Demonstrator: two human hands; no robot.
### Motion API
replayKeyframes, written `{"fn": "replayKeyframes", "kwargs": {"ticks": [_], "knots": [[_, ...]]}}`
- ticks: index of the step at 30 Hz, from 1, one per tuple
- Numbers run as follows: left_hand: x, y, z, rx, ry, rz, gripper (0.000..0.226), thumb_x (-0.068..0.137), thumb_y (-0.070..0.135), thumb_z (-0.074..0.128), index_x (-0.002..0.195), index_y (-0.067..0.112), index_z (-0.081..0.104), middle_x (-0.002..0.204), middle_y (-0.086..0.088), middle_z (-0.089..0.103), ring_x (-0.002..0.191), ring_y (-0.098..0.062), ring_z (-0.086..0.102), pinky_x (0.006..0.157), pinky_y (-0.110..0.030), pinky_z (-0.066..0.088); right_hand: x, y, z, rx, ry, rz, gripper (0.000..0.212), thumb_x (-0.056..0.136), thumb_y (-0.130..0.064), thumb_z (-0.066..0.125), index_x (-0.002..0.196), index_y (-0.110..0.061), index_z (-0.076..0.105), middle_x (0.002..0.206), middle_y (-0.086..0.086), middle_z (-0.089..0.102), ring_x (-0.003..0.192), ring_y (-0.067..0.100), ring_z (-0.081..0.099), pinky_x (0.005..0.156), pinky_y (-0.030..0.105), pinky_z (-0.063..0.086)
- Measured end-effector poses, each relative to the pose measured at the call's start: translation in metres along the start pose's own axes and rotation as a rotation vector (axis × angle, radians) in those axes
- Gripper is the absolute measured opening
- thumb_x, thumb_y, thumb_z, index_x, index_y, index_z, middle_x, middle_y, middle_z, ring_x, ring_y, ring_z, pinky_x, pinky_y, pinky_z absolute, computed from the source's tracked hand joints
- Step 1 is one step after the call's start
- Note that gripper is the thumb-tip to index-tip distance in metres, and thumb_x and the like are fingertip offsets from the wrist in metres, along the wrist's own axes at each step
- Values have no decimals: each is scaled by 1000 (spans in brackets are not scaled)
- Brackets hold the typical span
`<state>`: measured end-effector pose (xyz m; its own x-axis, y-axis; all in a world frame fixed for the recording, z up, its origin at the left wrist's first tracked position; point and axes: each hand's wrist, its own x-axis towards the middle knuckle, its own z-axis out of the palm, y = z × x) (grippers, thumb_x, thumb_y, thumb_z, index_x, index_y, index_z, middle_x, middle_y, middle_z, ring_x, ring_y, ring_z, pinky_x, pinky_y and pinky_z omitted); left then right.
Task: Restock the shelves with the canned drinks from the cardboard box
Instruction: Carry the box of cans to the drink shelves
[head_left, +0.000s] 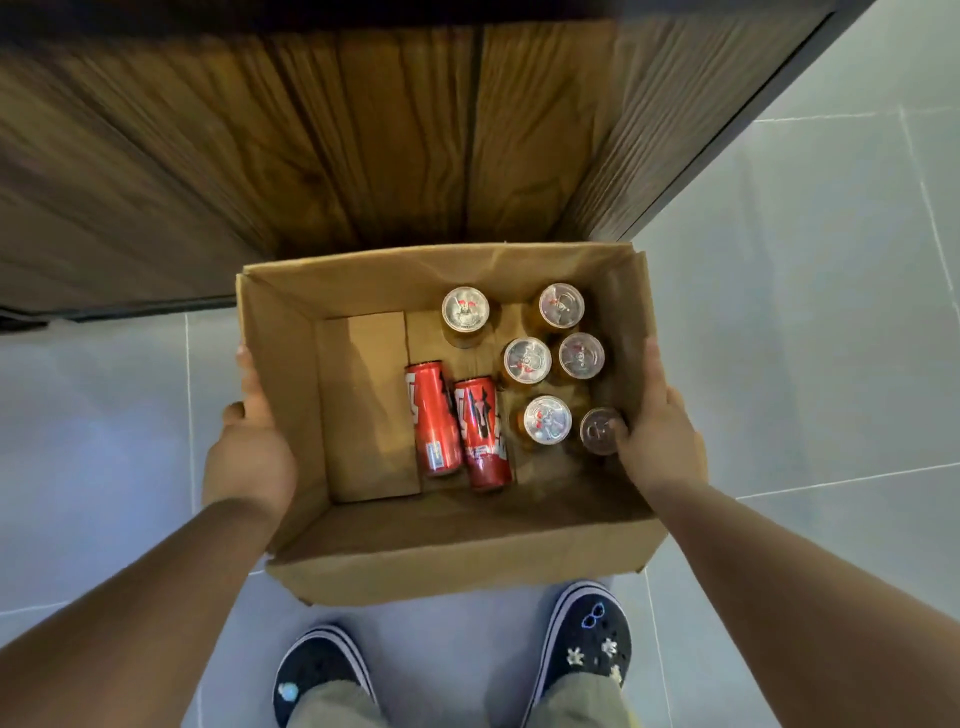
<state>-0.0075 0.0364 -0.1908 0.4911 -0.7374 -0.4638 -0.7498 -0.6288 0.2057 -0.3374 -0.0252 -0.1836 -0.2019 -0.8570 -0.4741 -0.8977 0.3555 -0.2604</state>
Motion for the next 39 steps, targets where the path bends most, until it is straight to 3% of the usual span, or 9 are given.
{"fn": "replayKeyframes", "kwargs": {"ticks": [3, 5, 14, 17, 21, 30, 33, 37, 39], "knots": [[3, 1, -5, -87, 7, -52, 93, 86, -3, 45, 147, 36, -14, 70, -14, 48, 53, -21, 40, 62, -39, 37, 4, 6, 2, 5, 22, -5, 103, 82, -1, 53, 136, -57, -14, 123, 14, 56, 102, 38, 57, 82, 41, 46], [3, 4, -11, -136, 30, -79, 93, 84, 0, 47, 146, 42, -8, 62, -11, 46, 56, -30, 47, 62, -41, 44, 3, 5, -2, 32, 33, 11, 102, 80, 2, 51, 137, -57, -9, 114, 17, 60, 99, 40, 58, 79, 40, 45], [-46, -10, -60, -206, 93, -79, 85, 84, -1, 46, 146, 45, 10, 65, -13, 52, 55, -30, 45, 60, -37, 43, -40, -12, -48, 73, -8, 9, 89, 83, -1, 50, 143, -50, 7, 101, 18, 63, 88, 40, 58, 70, 31, 39], [-73, -23, -88, -217, 118, -116, 84, 84, 1, 46, 145, 47, 11, 67, -17, 56, 58, -33, 47, 60, -37, 44, -70, -22, -67, 54, -7, -29, 89, 83, 1, 48, 142, -51, 5, 80, 10, 56, 64, 26, 47, 64, 30, 37], [-115, -39, -142, -230, 155, -135, 82, 85, 2, 46, 143, 50, 13, 80, -21, 62, 64, -37, 52, 63, -43, 49, -118, -45, -106, 44, -3, -78, 87, 83, 2, 49, 144, -46, 8, 79, 2, 49, 65, 22, 42, 67, 31, 40], [-227, -57, -339, -253, 180, -235, 87, 81, 0, 49, 142, 52, 15, 101, -23, 65, 81, -42, 57, 72, -46, 50, -240, -145, -256, 3, -26, -236, 86, 84, -3, 48, 145, -45, 5, 80, 5, 48, 68, 23, 44, 69, 33, 41], [-275, -63, -414, -267, 247, -263, 90, 77, -4, 52, 145, 46, 20, 100, -27, 65, 84, -45, 59, 71, -45, 49, -283, -184, -315, 22, -44, -287, 91, 80, -2, 51, 143, -51, 7, 81, 6, 55, 67, 23, 47, 66, 31, 43], [-331, -84, -494, -307, 356, -327, 93, 75, -1, 51, 140, 56, 17, 92, -25, 67, 75, -40, 60, 69, -42, 51, -334, -241, -383, -10, -37, -374, 94, 80, 0, 48, 140, -56, 3, 88, 13, 57, 69, 28, 51, 64, 33, 44], [-358, -99, -526, -360, 411, -344, 91, 77, -2, 51, 140, 55, 18, 101, -23, 67, 82, -41, 62, 74, -45, 53, -360, -272, -411, -12, -25, -454, 93, 80, 2, 45, 139, -57, 4, 92, 14, 58, 72, 28, 52, 64, 33, 44]]}}
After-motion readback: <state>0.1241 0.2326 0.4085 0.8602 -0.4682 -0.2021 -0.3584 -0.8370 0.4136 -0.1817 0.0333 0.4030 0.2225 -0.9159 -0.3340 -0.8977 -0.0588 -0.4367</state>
